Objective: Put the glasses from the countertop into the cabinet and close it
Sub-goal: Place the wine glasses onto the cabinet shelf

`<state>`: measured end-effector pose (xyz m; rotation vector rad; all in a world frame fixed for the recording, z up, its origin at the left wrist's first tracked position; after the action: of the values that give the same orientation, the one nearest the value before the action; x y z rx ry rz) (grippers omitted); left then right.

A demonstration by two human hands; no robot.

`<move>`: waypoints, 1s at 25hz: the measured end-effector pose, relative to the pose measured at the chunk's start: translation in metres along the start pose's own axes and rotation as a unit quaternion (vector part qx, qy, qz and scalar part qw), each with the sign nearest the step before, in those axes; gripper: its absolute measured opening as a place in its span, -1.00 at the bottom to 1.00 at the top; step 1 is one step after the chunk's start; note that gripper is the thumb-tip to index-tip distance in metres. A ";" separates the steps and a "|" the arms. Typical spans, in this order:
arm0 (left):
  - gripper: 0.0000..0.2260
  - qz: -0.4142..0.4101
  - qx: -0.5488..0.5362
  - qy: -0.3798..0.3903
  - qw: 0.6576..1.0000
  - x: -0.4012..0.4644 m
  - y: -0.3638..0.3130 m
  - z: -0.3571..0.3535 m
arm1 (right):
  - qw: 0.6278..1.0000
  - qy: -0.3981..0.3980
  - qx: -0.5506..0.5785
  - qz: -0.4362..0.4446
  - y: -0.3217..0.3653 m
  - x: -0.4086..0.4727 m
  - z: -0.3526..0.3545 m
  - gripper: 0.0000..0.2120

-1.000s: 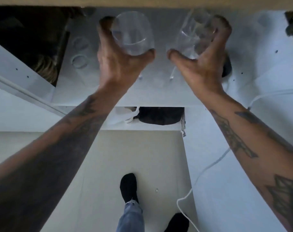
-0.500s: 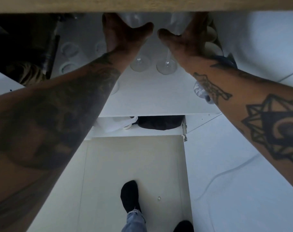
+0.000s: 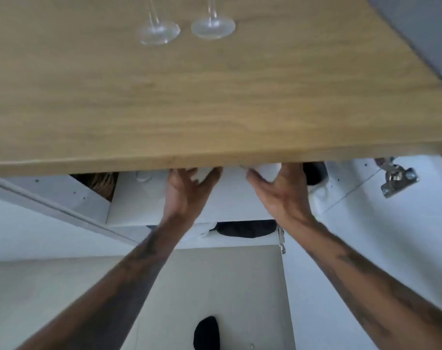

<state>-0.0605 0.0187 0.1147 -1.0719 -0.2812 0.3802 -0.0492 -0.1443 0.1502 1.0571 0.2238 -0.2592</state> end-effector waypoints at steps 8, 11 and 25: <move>-0.88 -0.151 0.029 -0.113 0.982 -0.084 -0.076 0.155 | 0.990 0.040 0.136 -0.026 0.061 -0.078 0.101 -0.73; -0.80 -0.205 -0.064 -0.193 0.957 -0.036 -0.146 0.210 | 0.976 -0.087 0.157 0.124 0.159 -0.065 0.128 -0.47; -0.14 -0.251 -0.096 -0.062 0.961 0.217 -0.227 0.170 | 0.972 -0.005 0.067 0.224 0.318 0.098 0.051 -0.07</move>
<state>0.1032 0.1520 0.4025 -1.1240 -0.6970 -0.0393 0.1469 -0.0508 0.4078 1.2093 -0.0457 0.1298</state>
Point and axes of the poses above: each hand's wrist, its own x-axis towards the middle knuckle, its own z-axis out of the back of the hand, y = z × x, the point moved 7 cm from there along x, towards the middle knuckle, and after that the axes turned 11 degrees about -z, right-handed, at the moved point
